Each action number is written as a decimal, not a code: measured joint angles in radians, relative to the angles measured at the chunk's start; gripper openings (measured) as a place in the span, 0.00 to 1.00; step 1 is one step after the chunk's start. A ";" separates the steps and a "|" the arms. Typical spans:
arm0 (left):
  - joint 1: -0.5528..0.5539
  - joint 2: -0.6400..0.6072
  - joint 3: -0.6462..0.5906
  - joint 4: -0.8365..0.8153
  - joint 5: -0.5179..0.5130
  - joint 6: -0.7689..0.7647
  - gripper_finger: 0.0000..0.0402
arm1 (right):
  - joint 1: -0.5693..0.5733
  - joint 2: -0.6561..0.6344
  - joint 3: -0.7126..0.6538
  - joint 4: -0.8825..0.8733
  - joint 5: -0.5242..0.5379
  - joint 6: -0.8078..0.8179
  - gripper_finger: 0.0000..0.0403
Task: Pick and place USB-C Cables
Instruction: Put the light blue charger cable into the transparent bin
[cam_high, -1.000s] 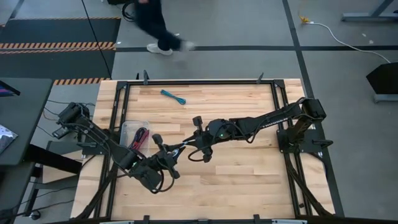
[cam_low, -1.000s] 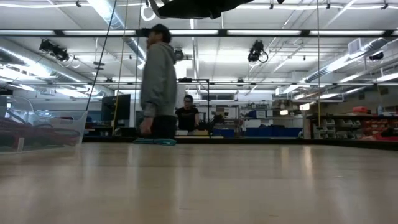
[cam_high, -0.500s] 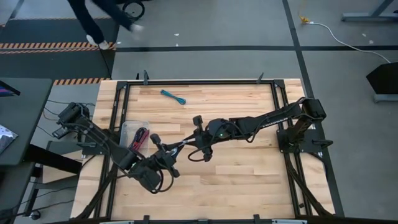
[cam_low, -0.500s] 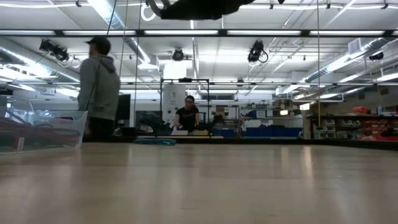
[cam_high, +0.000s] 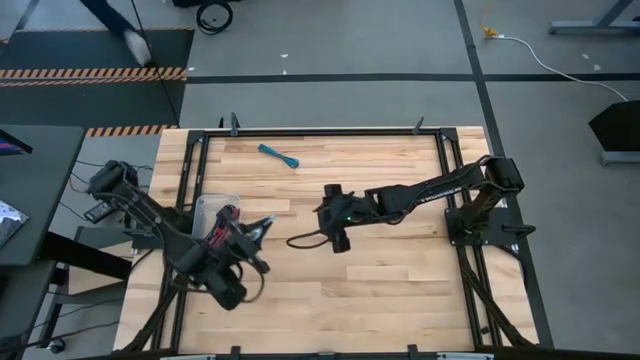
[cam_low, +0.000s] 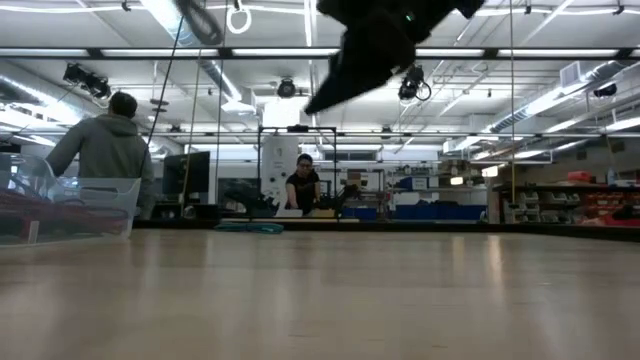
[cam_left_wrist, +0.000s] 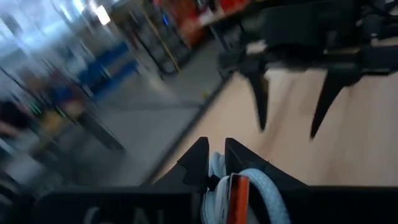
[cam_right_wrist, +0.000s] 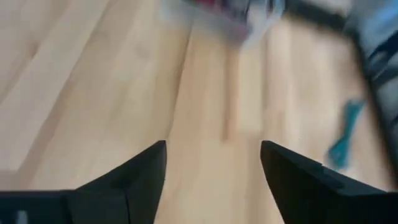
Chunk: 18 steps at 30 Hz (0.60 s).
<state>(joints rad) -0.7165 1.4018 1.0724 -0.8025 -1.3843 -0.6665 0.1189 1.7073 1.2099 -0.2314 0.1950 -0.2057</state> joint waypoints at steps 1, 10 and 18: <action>0.001 -0.017 0.000 -0.081 0.046 -0.110 0.11 | -0.002 0.000 -0.015 -0.019 -0.013 0.024 0.67; 0.097 -0.055 0.000 -0.735 0.655 -1.065 0.11 | -0.003 0.001 -0.180 0.023 -0.040 0.128 0.66; 0.225 -0.086 -0.016 -0.764 0.845 -0.912 0.12 | 0.001 0.001 -0.287 0.136 -0.106 0.207 0.66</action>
<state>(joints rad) -0.4914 1.3155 1.0564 -1.5661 -0.5395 -1.5784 0.1194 1.7081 0.9234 -0.0952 0.0888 0.0015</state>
